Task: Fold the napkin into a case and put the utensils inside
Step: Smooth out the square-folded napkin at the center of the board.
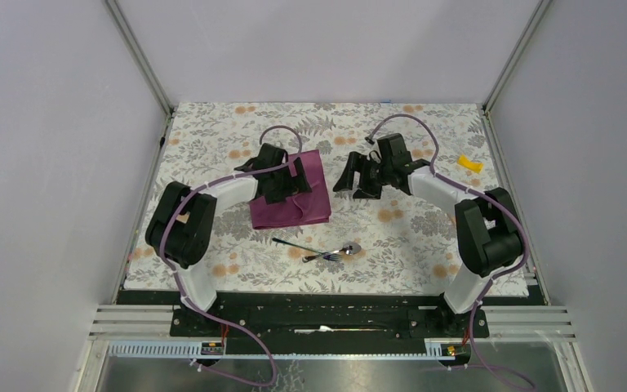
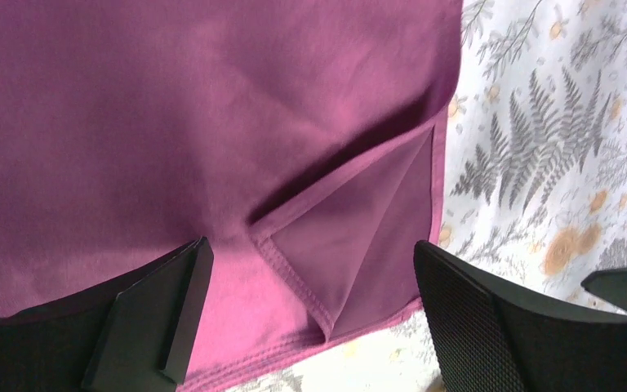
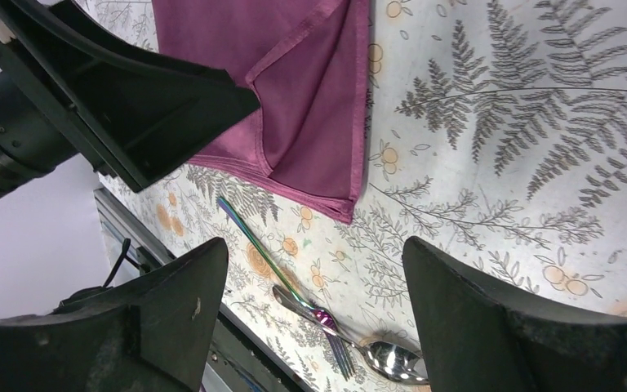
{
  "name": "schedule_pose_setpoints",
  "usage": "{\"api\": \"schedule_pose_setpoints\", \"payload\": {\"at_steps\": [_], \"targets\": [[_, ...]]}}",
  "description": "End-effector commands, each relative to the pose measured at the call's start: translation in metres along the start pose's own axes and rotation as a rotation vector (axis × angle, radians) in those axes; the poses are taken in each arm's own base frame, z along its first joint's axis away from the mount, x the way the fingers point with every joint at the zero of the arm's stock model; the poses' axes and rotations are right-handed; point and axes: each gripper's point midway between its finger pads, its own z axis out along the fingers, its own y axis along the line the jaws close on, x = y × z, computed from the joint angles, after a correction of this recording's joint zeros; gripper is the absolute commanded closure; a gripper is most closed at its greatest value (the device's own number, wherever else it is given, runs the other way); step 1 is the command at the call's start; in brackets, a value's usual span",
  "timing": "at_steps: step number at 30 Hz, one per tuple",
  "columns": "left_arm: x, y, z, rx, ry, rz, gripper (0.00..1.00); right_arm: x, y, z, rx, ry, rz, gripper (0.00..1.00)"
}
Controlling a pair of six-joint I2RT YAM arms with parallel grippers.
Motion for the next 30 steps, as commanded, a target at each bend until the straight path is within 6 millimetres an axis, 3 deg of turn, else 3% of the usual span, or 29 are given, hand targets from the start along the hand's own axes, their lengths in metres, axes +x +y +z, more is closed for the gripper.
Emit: {"api": "schedule_pose_setpoints", "payload": {"at_steps": [1, 5, 10, 15, 18, 20, 22, 27, 30], "targets": [[-0.021, -0.015, 0.010, 0.047, -0.063, 0.017, 0.01, -0.013, 0.009, -0.018, -0.029, -0.058, -0.040, 0.15], [-0.014, -0.040, 0.011, 0.154, -0.035, 0.042, 0.01, -0.015, 0.008, -0.019, -0.029, -0.060, -0.039, 0.15], [0.010, -0.082, -0.001, 0.333, 0.027, 0.061, 0.03, -0.020, 0.009, -0.021, -0.032, -0.071, -0.035, 0.15], [0.040, -0.134, -0.043, 0.512, 0.038, 0.152, 0.04, -0.029, -0.002, -0.022, -0.018, -0.085, -0.008, 0.15], [0.046, -0.135, -0.077, 0.539, 0.002, 0.166, 0.02, -0.035, -0.013, -0.014, 0.006, -0.086, 0.010, 0.14], [0.043, -0.115, -0.092, 0.463, -0.033, 0.168, 0.01, -0.036, -0.011, -0.004, -0.019, -0.053, 0.021, 0.14], [0.041, -0.083, -0.102, 0.328, -0.045, 0.171, 0.01, -0.035, -0.008, 0.006, -0.050, -0.030, 0.036, 0.15], [0.032, 0.033, -0.110, -0.021, -0.011, 0.003, 0.05, -0.024, 0.004, 0.041, -0.110, 0.062, 0.035, 0.22], [0.034, 0.076, -0.109, -0.100, 0.034, -0.090, 0.13, -0.015, 0.004, 0.056, -0.108, 0.097, 0.045, 0.30]]}}
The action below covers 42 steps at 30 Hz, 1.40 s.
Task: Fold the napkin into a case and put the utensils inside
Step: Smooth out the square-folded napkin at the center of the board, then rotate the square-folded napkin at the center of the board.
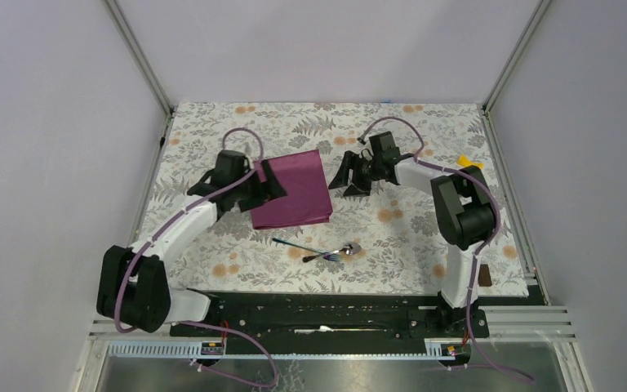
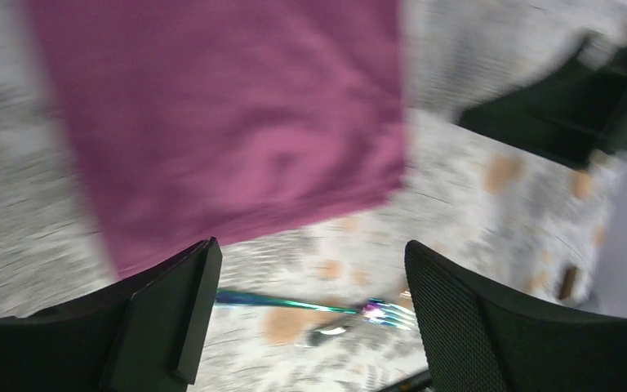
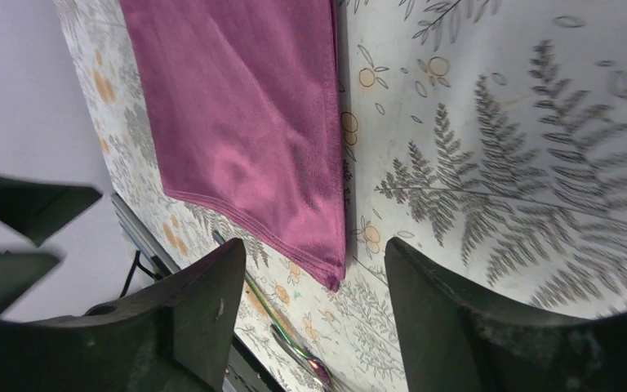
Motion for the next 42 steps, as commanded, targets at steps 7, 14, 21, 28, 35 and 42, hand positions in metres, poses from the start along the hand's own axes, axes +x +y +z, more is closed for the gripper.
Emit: {"api": "schedule_pose_setpoints", "payload": {"at_steps": [7, 14, 21, 28, 35, 42], "targets": [[0.043, 0.119, -0.002, -0.357, 0.190, -0.133, 0.25, 0.024, 0.013, 0.034, -0.044, 0.096, -0.034, 0.37], [0.041, 0.131, 0.012, -0.370, 0.193, -0.147, 0.34, 0.031, 0.004, 0.035, -0.017, 0.105, -0.048, 0.39], [0.043, 0.156, 0.012, -0.432, 0.204, -0.170, 0.54, 0.037, 0.003, 0.037, -0.001, 0.118, -0.070, 0.45], [0.056, 0.173, 0.005, -0.455, 0.214, -0.206, 0.67, 0.044, -0.002, 0.040, 0.021, 0.133, -0.076, 0.52], [0.051, 0.177, 0.009, -0.433, 0.210, -0.251, 0.79, 0.068, -0.002, 0.049, 0.025, 0.178, -0.082, 0.60], [0.028, 0.192, 0.014, -0.481, 0.130, -0.297, 0.86, 0.100, 0.000, 0.063, 0.013, 0.184, -0.011, 0.78]]}}
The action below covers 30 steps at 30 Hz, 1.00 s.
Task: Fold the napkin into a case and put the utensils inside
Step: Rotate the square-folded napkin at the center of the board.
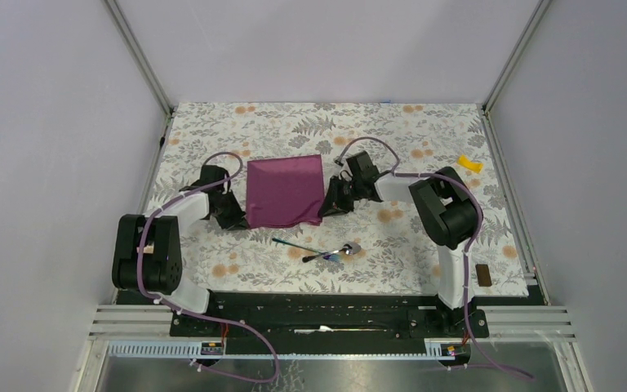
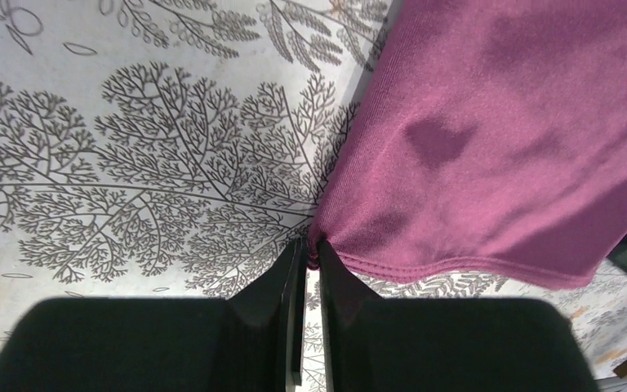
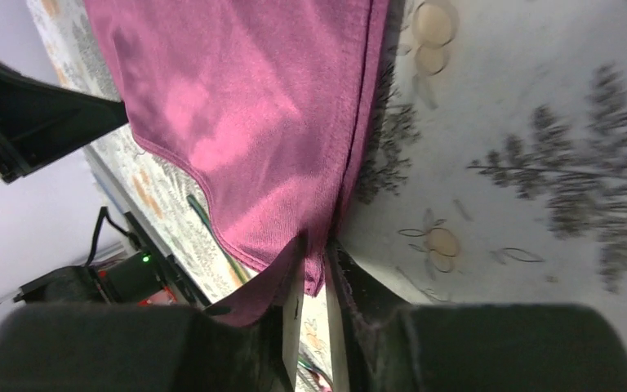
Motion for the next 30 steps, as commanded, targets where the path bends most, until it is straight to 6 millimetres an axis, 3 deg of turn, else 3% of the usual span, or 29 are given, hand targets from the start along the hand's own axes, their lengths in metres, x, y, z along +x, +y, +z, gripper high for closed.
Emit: {"api": "schedule_pose_setpoints", "payload": {"at_steps": [1, 5, 9, 12, 13, 15, 18, 21, 25, 27, 30], "targets": [[-0.036, 0.014, 0.009, -0.071, -0.103, -0.045, 0.86, 0.031, 0.000, 0.022, 0.011, 0.002, 0.062, 0.81], [-0.082, 0.020, 0.027, -0.146, -0.147, -0.065, 0.92, 0.044, 0.050, 0.046, -0.074, -0.046, 0.053, 0.81], [-0.154, 0.029, 0.035, -0.274, -0.208, -0.028, 0.90, 0.051, 0.094, 0.047, -0.112, -0.064, -0.016, 0.59], [-0.203, 0.030, 0.037, -0.332, -0.253, 0.037, 0.86, 0.052, 0.109, 0.032, -0.149, -0.060, -0.080, 0.46], [-0.213, 0.032, 0.034, -0.361, -0.252, 0.044, 0.82, 0.047, 0.106, 0.023, -0.121, -0.074, -0.133, 0.41], [-0.227, 0.032, 0.017, -0.409, -0.276, 0.046, 0.52, 0.027, 0.088, 0.001, -0.015, -0.128, -0.227, 0.30], [-0.221, 0.022, -0.012, -0.354, -0.325, 0.018, 0.19, -0.022, 0.052, -0.041, 0.091, -0.218, -0.248, 0.21], [-0.194, -0.004, -0.026, -0.125, -0.314, -0.056, 0.07, -0.073, 0.025, -0.065, 0.096, -0.279, -0.194, 0.16], [-0.147, -0.046, -0.022, 0.217, -0.237, -0.148, 0.05, -0.115, 0.012, -0.052, 0.080, -0.235, -0.213, 0.14], [-0.132, -0.052, -0.012, 0.289, -0.200, -0.201, 0.10, -0.129, 0.012, -0.040, 0.032, -0.203, -0.211, 0.16], [-0.131, -0.051, 0.002, 0.319, -0.209, -0.247, 0.19, -0.141, 0.016, -0.026, -0.022, -0.181, -0.219, 0.18]]}}
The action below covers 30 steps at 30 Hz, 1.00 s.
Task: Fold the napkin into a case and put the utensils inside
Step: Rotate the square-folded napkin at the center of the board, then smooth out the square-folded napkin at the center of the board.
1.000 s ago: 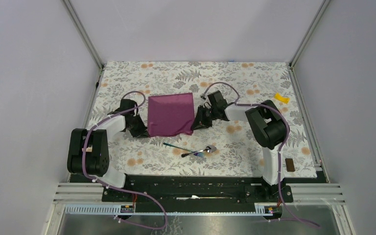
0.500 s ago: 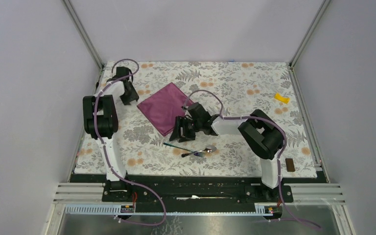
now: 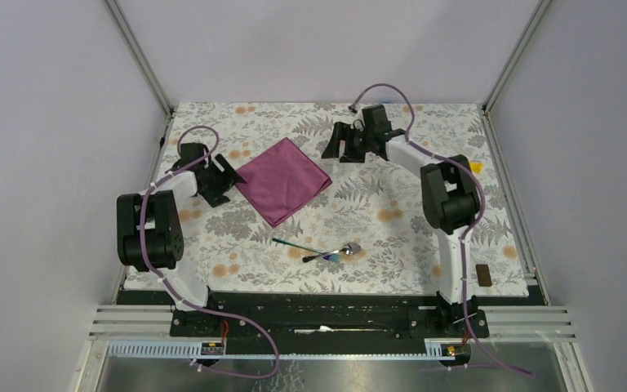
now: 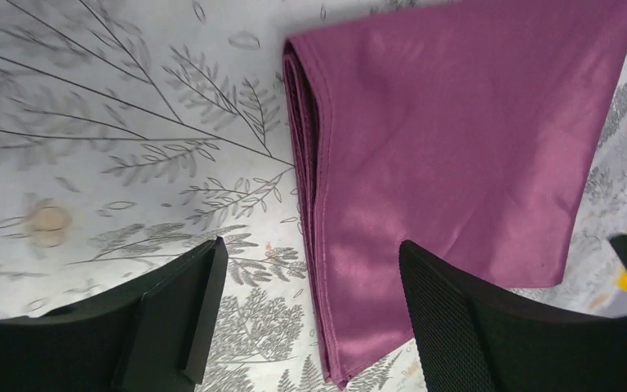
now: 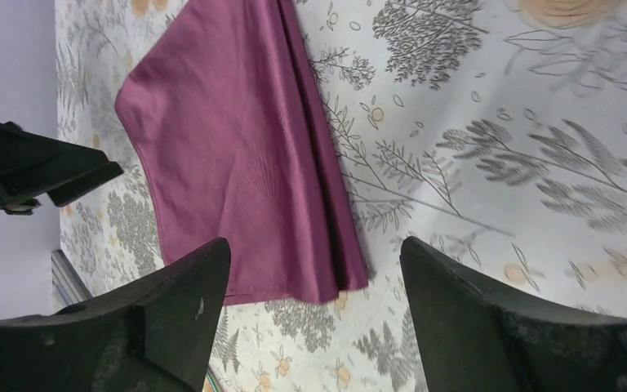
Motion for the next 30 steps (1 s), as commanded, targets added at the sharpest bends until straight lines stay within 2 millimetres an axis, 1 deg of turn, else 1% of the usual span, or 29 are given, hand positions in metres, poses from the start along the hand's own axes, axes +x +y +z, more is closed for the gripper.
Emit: {"api": "schedule_pose_setpoints", "payload": {"at_steps": [1, 3, 4, 6, 7, 9, 10, 12, 14, 15, 16, 19, 20, 22, 24, 26, 27, 28, 29, 30], "targets": [[0.001, -0.030, 0.017, 0.196, -0.001, -0.099, 0.21, 0.026, 0.012, 0.027, -0.112, 0.151, -0.028, 0.18], [-0.005, -0.021, 0.027, 0.154, -0.031, -0.100, 0.25, 0.028, 0.015, 0.035, -0.152, 0.176, -0.018, 0.22], [-0.008, -0.018, 0.031, 0.137, -0.043, -0.098, 0.28, 0.030, 0.013, 0.039, -0.161, 0.188, -0.012, 0.24], [-0.013, -0.018, 0.040, 0.133, -0.044, -0.093, 0.34, 0.036, 0.008, 0.044, -0.155, 0.203, 0.002, 0.31], [-0.015, -0.017, 0.044, 0.130, -0.046, -0.092, 0.38, 0.040, 0.005, 0.047, -0.150, 0.212, 0.013, 0.35], [-0.020, -0.016, 0.051, 0.112, -0.051, -0.084, 0.42, 0.051, -0.001, 0.049, -0.136, 0.233, 0.044, 0.48], [-0.024, -0.014, 0.056, 0.098, -0.054, -0.076, 0.44, 0.055, -0.004, 0.049, -0.126, 0.236, 0.062, 0.53], [-0.033, -0.010, 0.064, 0.063, -0.064, -0.052, 0.47, 0.066, -0.009, 0.046, -0.102, 0.235, 0.101, 0.60], [-0.040, -0.011, 0.072, 0.047, -0.059, -0.021, 0.48, 0.077, -0.011, 0.041, -0.083, 0.227, 0.149, 0.66], [-0.044, -0.014, 0.077, 0.052, -0.049, 0.001, 0.48, 0.082, -0.009, 0.038, -0.081, 0.220, 0.166, 0.70], [-0.044, -0.014, 0.087, 0.054, -0.025, 0.020, 0.50, 0.089, -0.007, 0.035, -0.083, 0.220, 0.188, 0.73], [-0.051, -0.026, 0.100, 0.085, 0.031, 0.062, 0.52, 0.107, 0.007, 0.027, -0.093, 0.197, 0.213, 0.74], [-0.051, -0.029, 0.100, 0.089, 0.047, 0.072, 0.52, 0.113, 0.011, 0.024, -0.096, 0.192, 0.216, 0.73], [-0.053, -0.039, 0.095, 0.086, 0.045, 0.123, 0.49, 0.120, 0.019, 0.017, -0.094, 0.184, 0.209, 0.69], [-0.054, -0.048, 0.080, 0.083, 0.024, 0.180, 0.44, 0.121, 0.020, 0.008, -0.075, 0.169, 0.186, 0.63], [-0.051, -0.051, 0.061, 0.049, 0.018, 0.230, 0.39, 0.120, 0.020, -0.001, -0.053, 0.169, 0.155, 0.52], [-0.048, -0.048, 0.052, 0.017, 0.016, 0.246, 0.36, 0.121, 0.020, -0.004, -0.047, 0.177, 0.142, 0.48], [-0.045, -0.047, 0.040, -0.003, 0.009, 0.258, 0.31, 0.123, 0.019, -0.007, -0.041, 0.190, 0.135, 0.46], [-0.037, -0.039, 0.034, -0.024, 0.022, 0.256, 0.26, 0.126, 0.019, -0.008, -0.041, 0.201, 0.131, 0.45], [-0.031, -0.037, 0.022, -0.024, 0.021, 0.256, 0.23, 0.129, 0.019, -0.009, -0.048, 0.211, 0.132, 0.45]]}}
